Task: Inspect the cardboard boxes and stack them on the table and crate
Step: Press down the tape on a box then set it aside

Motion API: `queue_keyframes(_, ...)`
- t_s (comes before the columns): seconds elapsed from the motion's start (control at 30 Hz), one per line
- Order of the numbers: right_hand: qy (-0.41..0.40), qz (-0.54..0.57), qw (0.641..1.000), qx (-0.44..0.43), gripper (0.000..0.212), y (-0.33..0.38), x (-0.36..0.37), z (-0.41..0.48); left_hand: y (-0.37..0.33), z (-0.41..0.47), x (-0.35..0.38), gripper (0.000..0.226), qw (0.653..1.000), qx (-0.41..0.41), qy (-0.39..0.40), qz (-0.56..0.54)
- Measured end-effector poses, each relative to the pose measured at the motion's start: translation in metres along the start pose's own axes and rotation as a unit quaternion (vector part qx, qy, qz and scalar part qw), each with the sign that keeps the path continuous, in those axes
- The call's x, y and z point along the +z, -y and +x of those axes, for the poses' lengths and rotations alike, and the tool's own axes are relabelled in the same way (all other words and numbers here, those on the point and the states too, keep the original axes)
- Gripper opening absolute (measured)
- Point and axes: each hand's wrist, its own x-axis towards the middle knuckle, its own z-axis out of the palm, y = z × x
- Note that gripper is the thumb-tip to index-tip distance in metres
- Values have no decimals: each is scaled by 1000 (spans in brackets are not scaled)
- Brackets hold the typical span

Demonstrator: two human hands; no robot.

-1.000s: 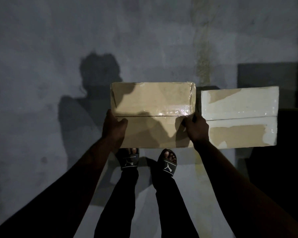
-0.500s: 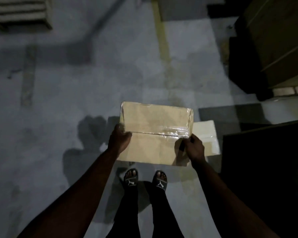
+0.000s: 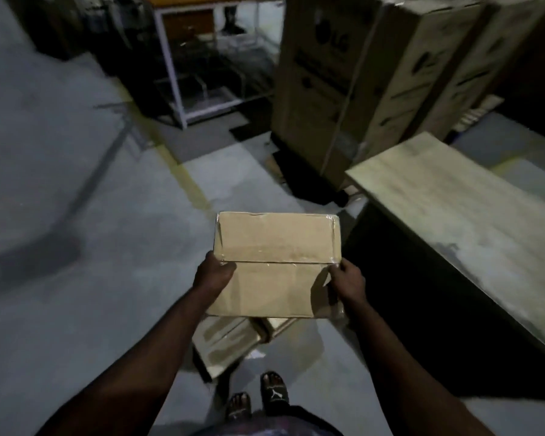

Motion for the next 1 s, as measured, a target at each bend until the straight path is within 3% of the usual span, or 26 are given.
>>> queue_keyframes(0.27,-162,102,979,69,34,-52,-115,-32,-101,-12,95,48,985,134,89,62)
queue_keyframes(0.47,-264,138,948,115,30,-102,-201,-39,-172,-44,178,61,963,205,147,95)
queue_keyframes(0.73,-307,154,932,115,23,-149,-297,-22,-260,-72,280,48,954,234,161,96)
queue_keyframes(1.0,-306,166,928,132,25,-159,-355,13,-329,-65,333,71,950,247,159,102)
